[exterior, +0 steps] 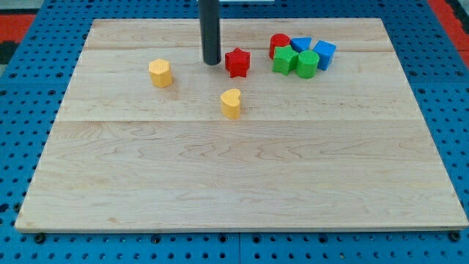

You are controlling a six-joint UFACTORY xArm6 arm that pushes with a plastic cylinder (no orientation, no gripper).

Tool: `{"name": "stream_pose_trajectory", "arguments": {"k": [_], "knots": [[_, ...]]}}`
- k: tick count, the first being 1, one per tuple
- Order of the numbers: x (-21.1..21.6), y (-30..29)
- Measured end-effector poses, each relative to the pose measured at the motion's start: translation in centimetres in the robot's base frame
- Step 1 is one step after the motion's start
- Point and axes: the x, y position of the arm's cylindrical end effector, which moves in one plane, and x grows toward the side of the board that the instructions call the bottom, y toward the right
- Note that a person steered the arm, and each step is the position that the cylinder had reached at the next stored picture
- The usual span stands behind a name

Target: Slide the red star above the red circle

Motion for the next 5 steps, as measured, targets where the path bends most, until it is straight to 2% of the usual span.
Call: {"name": "stream_pose_trajectory", "arguments": {"k": [2,4,5], "knots": [[3.2,5.8],[-5.5,5.9],[-6.7,3.2]]}}
